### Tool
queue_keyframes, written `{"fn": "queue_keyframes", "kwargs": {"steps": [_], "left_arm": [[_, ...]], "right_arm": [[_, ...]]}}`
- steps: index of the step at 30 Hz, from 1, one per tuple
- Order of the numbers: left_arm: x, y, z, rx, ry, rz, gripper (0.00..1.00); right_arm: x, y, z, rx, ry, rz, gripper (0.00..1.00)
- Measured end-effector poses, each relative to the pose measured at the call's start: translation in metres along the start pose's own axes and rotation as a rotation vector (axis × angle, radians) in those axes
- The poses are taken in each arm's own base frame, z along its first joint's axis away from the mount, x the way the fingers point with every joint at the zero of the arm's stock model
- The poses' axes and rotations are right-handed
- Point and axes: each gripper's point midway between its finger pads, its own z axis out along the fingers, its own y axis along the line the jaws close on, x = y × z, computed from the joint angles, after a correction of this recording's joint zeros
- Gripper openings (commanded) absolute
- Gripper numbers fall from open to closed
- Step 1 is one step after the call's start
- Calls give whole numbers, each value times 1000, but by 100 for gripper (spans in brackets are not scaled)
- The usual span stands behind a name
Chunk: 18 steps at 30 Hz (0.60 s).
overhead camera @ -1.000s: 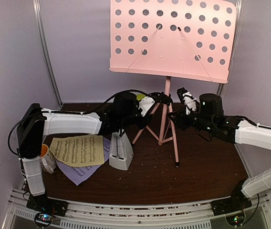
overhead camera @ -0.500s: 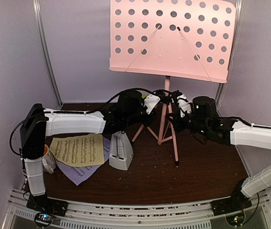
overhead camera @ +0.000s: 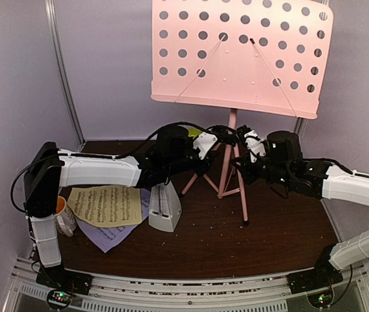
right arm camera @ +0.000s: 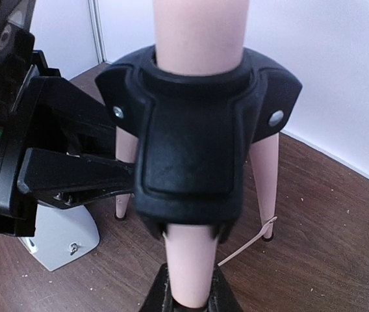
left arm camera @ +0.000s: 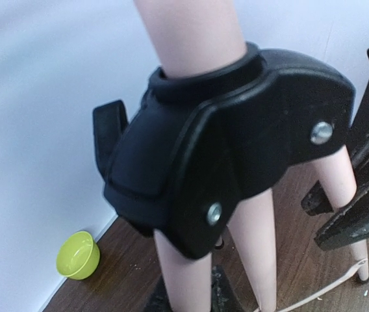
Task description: Set up the instrument practice props
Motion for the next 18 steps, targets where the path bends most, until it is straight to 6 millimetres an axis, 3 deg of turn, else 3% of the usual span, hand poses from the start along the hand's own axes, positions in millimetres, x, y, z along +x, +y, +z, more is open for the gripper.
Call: {"fn": "queue_keyframes", "kwargs": {"steps": [5,11,18], "left_arm": [[-6,-2,0,24,-26,5,0],[-27,10,1,35,-59,22,0],[-9,1,5,136,-23,-18,0]], "right_arm": [[-4,-7,-4,-13,32,-37,0],[-23,-15,-5,-44,19,-43,0],[-5,-7,3,-126,26,35,0]]}}
